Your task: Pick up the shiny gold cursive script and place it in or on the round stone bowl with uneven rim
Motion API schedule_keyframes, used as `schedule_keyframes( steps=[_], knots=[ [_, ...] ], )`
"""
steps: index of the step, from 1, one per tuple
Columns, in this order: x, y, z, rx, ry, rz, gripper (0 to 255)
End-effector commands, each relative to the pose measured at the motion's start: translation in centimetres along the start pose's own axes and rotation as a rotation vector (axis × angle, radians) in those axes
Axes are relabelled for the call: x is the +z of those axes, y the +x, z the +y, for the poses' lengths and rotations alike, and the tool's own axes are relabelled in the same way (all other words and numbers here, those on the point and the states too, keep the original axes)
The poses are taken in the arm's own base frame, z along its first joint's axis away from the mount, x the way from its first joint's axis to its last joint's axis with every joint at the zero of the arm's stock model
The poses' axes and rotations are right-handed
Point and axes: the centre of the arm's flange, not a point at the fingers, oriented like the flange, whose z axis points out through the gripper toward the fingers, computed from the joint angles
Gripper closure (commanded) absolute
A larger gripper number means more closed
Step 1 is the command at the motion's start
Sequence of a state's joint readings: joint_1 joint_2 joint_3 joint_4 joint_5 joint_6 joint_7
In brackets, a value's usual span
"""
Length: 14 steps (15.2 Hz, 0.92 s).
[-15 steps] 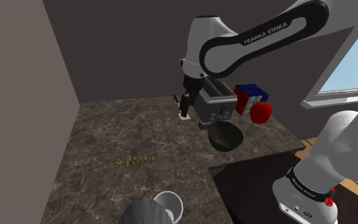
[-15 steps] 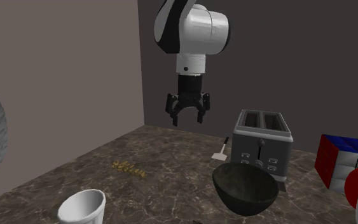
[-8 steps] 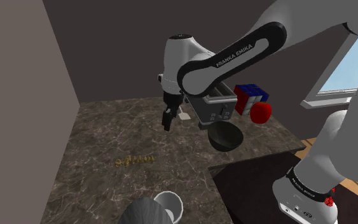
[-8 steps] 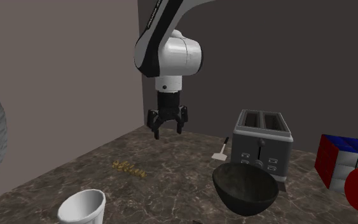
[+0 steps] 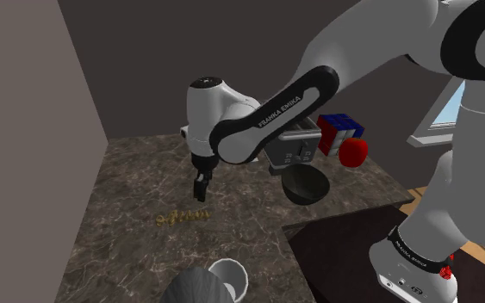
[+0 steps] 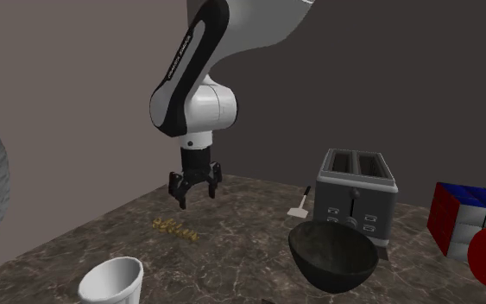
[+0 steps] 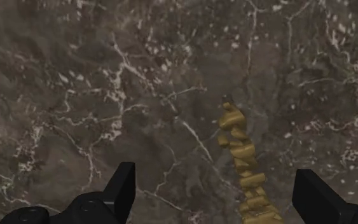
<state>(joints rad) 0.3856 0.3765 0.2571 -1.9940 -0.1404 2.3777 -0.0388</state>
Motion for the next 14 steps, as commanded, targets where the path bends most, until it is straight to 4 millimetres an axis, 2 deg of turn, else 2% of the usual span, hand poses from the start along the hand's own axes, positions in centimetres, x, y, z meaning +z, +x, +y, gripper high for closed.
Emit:
schedule_keyframes(
  steps=[1,5,12,14],
  knots=[
    [1.8,1.4,-1.5,-0.043,-0.003,0.000,0],
    [4.9,4.1,-4.6,-0.124,-0.008,-0.002,0],
    [8.6,4.1,-4.5,-0.124,-0.008,-0.002,0],
    [8.9,4.1,-4.5,-0.124,-0.008,-0.002,0]
  ],
)
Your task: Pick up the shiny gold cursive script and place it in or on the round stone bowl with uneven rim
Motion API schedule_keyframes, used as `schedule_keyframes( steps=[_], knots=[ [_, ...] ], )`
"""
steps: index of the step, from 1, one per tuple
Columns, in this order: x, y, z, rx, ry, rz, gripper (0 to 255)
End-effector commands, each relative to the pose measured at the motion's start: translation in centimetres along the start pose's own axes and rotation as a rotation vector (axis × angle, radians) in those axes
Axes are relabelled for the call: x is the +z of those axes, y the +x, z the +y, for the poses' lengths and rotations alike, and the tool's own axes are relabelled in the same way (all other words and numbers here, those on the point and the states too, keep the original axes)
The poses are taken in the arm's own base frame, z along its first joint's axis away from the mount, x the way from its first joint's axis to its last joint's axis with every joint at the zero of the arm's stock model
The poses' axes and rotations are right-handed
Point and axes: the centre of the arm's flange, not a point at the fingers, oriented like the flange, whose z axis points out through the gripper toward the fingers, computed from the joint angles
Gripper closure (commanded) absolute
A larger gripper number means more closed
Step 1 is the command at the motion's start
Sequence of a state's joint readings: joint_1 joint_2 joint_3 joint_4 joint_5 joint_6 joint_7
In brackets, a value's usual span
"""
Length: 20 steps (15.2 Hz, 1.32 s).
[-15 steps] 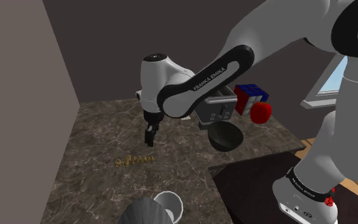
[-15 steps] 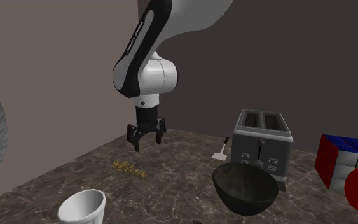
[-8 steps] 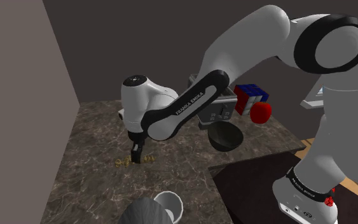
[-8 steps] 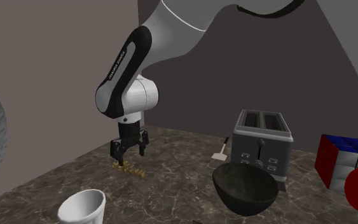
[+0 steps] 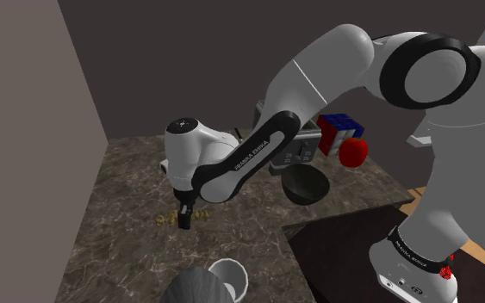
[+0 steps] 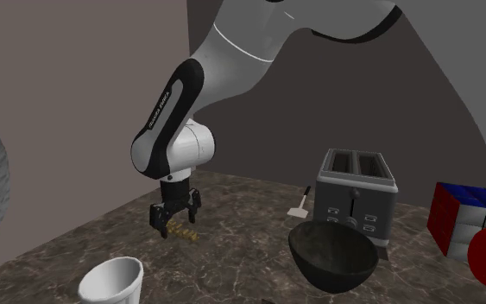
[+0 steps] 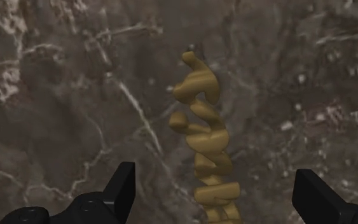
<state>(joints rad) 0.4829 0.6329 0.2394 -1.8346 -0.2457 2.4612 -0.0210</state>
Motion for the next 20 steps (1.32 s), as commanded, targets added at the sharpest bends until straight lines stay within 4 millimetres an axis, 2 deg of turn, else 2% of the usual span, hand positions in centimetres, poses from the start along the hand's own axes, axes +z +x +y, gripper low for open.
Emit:
schedule_keyframes(
  steps=[1,6,7,16,20],
  knots=[
    [0.2,0.0,0.0,0.000,0.000,0.001,0],
    [0.2,0.0,0.0,0.000,0.000,0.000,0],
    [0.2,0.0,0.0,0.000,0.000,0.000,255],
    [0.2,0.0,0.0,0.000,0.000,0.001,255],
    [-1.9,0.1,0.0,0.000,0.000,0.001,255]
  ],
)
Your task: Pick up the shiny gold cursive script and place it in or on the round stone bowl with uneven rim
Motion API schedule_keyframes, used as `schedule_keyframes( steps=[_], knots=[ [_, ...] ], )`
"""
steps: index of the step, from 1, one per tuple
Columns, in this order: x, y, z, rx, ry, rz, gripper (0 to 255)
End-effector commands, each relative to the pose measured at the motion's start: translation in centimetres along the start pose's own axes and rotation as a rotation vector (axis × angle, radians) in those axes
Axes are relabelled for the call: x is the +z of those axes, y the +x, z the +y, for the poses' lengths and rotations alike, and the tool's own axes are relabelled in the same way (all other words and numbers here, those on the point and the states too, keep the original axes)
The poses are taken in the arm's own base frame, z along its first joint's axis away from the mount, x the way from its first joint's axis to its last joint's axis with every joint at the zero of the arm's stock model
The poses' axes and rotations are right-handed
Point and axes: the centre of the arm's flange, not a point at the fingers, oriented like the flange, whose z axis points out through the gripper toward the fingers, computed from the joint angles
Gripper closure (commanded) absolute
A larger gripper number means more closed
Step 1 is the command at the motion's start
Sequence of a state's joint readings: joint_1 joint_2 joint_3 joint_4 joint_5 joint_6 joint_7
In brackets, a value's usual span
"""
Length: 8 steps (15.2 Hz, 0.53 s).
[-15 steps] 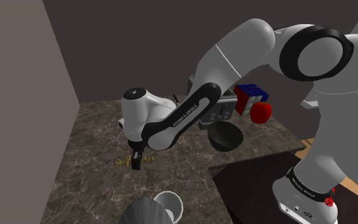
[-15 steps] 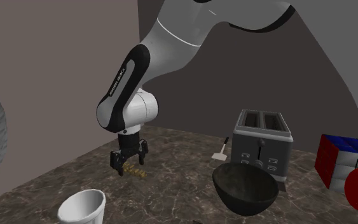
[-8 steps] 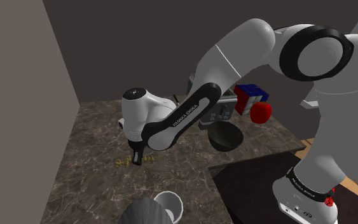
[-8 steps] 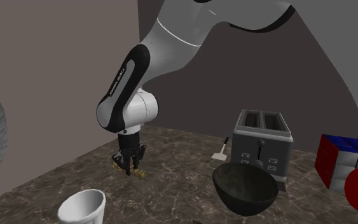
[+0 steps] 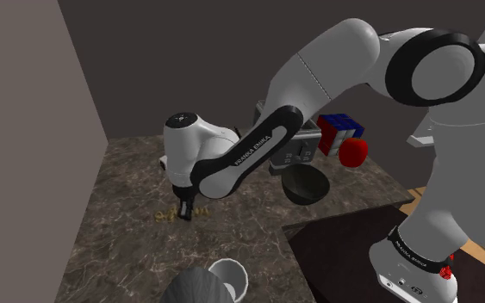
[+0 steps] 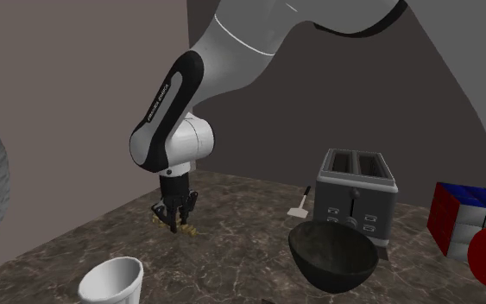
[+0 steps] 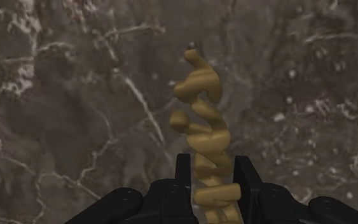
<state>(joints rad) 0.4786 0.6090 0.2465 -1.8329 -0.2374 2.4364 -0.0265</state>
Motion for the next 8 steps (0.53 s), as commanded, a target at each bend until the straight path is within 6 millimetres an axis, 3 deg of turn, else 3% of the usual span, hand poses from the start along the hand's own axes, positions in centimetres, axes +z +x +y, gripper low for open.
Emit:
schedule_keyframes(
  steps=[1,8],
  knots=[
    [-1.0,-0.1,0.0,0.000,0.000,0.000,255],
    [-4.7,0.0,0.1,0.000,0.000,0.000,255]
  ],
)
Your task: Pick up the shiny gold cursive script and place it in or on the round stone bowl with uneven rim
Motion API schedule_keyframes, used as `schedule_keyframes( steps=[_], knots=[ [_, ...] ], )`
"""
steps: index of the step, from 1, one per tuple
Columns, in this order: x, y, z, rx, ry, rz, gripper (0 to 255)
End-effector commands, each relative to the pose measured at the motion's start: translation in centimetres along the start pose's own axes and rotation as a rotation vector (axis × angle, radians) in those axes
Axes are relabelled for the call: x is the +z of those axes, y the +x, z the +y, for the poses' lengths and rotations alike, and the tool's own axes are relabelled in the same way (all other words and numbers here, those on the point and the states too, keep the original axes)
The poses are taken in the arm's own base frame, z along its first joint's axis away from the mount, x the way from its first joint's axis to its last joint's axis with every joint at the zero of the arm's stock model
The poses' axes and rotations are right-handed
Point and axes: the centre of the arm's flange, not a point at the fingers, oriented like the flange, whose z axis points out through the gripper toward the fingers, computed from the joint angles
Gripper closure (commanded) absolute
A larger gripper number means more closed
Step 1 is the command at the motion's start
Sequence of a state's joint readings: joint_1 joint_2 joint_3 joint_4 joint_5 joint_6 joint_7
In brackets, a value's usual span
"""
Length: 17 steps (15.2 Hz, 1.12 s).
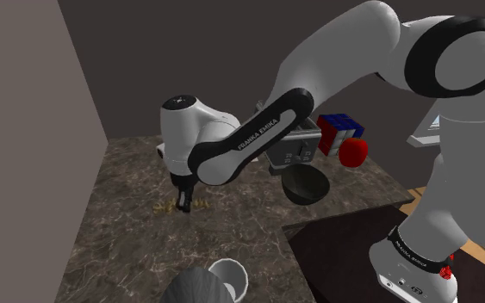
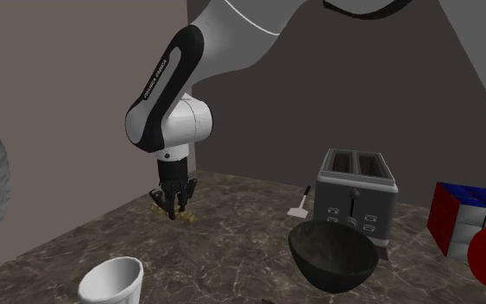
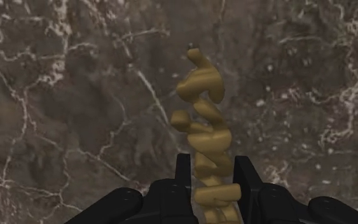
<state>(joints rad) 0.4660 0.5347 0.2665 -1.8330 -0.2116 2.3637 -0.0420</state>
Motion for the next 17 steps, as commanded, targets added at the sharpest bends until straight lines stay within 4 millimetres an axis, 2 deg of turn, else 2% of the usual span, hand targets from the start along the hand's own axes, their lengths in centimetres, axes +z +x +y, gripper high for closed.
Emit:
schedule_keyframes(
  steps=[1,17],
  knots=[
    [-1.0,-0.1,0.1,0.000,0.000,0.000,255],
    [-9.5,0.1,0.2,0.000,0.000,0.000,255]
  ],
)
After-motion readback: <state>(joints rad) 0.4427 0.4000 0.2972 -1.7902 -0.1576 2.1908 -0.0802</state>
